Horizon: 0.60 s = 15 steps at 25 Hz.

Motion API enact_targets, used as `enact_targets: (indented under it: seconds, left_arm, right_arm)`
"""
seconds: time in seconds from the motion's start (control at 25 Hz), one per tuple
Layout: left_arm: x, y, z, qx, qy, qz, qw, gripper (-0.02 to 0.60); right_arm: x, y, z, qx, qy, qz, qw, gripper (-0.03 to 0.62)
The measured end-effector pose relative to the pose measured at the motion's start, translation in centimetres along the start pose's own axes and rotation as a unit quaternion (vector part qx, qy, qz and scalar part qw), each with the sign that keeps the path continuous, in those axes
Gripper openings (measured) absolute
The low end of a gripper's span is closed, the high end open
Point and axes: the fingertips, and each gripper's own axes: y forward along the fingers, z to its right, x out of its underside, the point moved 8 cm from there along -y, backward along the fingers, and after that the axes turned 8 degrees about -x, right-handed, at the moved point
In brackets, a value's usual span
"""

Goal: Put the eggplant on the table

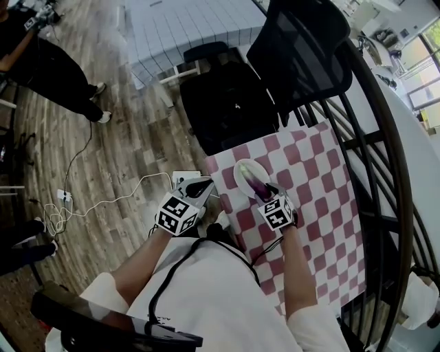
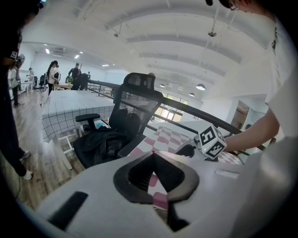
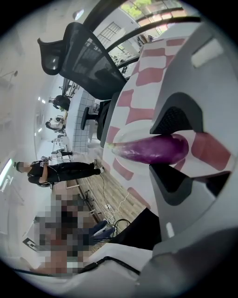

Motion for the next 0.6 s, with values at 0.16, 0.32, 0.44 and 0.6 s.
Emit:
enact_targets:
  seconds: [0.16, 0.32, 0.44, 0.6]
  left_arm:
    - [0.06, -0.08, -0.07, -0.003, -0.001, 0.0, 1.0, 0.006]
    - [0.16, -0.18, -0.18, -0.005, -0.001, -0.002, 1.0, 0.006]
    - [0.15, -0.28, -0.2, -0.004, -0.001, -0.003, 1.0, 0.006]
    - [0.01, -0.42, -0.36, -0.004, 0.001, -0.002, 1.0, 0.006]
  right_arm:
    - [0.04, 0.38, 0.17, 0.002, -0.007, -0.012, 1.0, 0.213]
    - [0.05, 0.66, 0.34, 0.004, -0.007, -0.016, 1.0, 0.213]
    - [0.12, 0.77, 0.4, 0.006, -0.007, -0.019, 1.0, 0.213]
    - [-0.03, 0.89, 0.38, 0.009, -0.013, -0.026, 1.0, 0.213]
